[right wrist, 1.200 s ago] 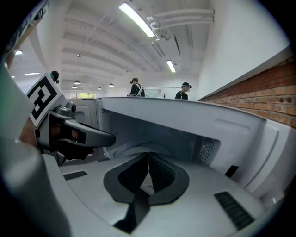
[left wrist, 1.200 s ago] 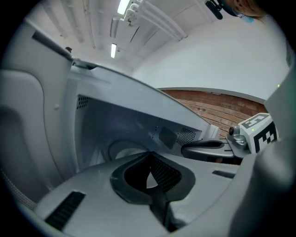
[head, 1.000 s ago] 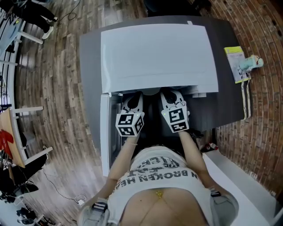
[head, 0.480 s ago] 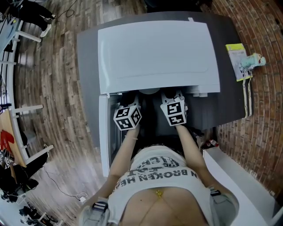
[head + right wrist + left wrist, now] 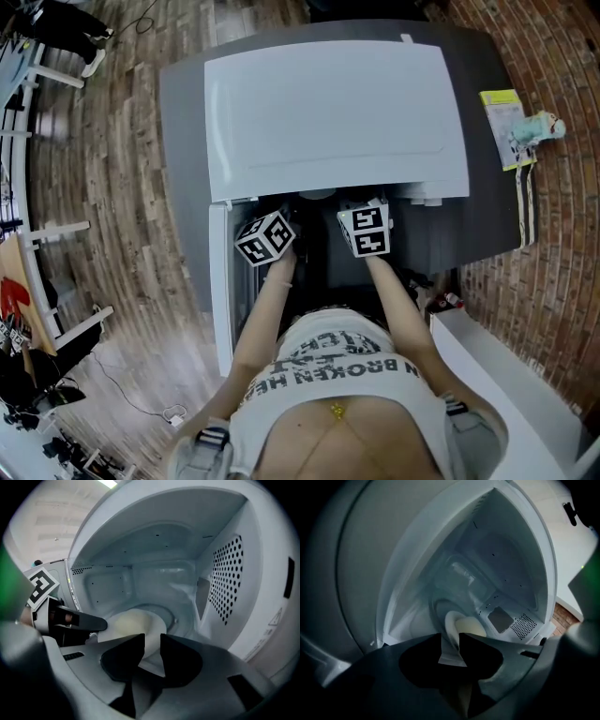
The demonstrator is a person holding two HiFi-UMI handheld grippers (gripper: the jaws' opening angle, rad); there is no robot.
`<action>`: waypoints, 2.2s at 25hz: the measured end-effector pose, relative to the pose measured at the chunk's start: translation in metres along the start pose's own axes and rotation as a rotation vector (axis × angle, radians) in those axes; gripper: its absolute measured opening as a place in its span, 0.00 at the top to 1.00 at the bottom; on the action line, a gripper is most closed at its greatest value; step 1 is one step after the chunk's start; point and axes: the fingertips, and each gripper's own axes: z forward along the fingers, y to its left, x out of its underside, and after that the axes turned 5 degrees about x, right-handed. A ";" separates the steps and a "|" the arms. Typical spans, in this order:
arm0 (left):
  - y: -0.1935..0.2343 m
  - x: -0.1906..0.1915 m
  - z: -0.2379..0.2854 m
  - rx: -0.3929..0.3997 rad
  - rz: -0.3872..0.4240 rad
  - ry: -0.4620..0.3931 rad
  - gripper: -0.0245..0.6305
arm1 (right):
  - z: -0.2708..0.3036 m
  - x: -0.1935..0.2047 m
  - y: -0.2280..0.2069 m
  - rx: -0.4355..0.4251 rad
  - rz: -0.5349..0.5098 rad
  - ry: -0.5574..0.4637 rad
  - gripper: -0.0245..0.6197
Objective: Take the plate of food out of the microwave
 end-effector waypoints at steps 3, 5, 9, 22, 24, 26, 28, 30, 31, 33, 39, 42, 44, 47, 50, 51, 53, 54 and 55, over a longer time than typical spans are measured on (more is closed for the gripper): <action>-0.003 0.001 0.006 0.050 -0.068 -0.006 0.81 | 0.003 0.006 0.000 -0.011 0.033 0.021 0.84; -0.003 0.001 0.007 0.054 -0.097 -0.006 0.81 | 0.003 0.008 0.001 -0.019 0.045 0.027 0.84; -0.001 0.002 0.007 0.045 -0.128 0.003 0.85 | 0.003 0.011 0.001 -0.032 0.104 0.028 0.84; -0.004 0.013 0.000 0.029 -0.255 0.032 0.88 | -0.013 0.028 -0.012 -0.080 0.428 0.032 0.78; -0.006 0.016 -0.001 0.030 -0.271 0.039 0.89 | -0.014 0.030 -0.010 -0.118 0.449 0.039 0.78; -0.008 0.019 -0.001 0.036 -0.295 0.045 0.89 | -0.012 0.030 -0.007 -0.170 0.485 0.039 0.78; -0.009 0.020 -0.002 0.040 -0.310 0.048 0.89 | -0.011 0.029 -0.005 -0.220 0.538 0.031 0.77; -0.009 0.021 -0.003 0.040 -0.309 0.048 0.89 | -0.009 0.028 -0.006 -0.253 0.596 0.014 0.77; -0.009 0.021 -0.003 0.040 -0.308 0.048 0.89 | -0.009 0.027 -0.008 -0.264 0.625 0.005 0.77; -0.009 0.021 -0.003 0.042 -0.308 0.048 0.89 | -0.007 0.026 -0.011 -0.280 0.685 -0.010 0.77; -0.008 0.018 -0.004 0.039 -0.303 0.031 0.89 | -0.003 0.027 -0.019 -0.338 0.932 -0.019 0.85; -0.008 0.019 -0.004 0.044 -0.297 0.025 0.89 | -0.003 0.031 -0.020 -0.346 0.981 -0.013 0.90; -0.008 0.021 -0.005 0.047 -0.304 0.021 0.89 | -0.003 0.031 -0.020 -0.341 0.973 -0.014 0.90; -0.009 0.024 -0.007 0.047 -0.305 0.016 0.89 | -0.004 0.033 -0.020 -0.330 0.949 -0.009 0.90; -0.010 0.025 -0.009 0.052 -0.302 0.017 0.89 | -0.007 0.035 -0.019 -0.326 0.958 -0.006 0.90; -0.010 0.025 -0.010 0.052 -0.301 0.017 0.89 | -0.008 0.035 -0.018 -0.325 0.953 -0.004 0.90; -0.011 0.025 -0.012 0.056 -0.295 0.016 0.89 | -0.011 0.034 -0.018 -0.325 0.951 -0.006 0.90; -0.013 0.025 -0.013 0.060 -0.292 0.015 0.89 | -0.013 0.033 -0.018 -0.326 0.954 -0.007 0.90; -0.014 0.024 -0.014 0.064 -0.287 0.013 0.89 | -0.014 0.033 -0.018 -0.324 0.955 -0.007 0.90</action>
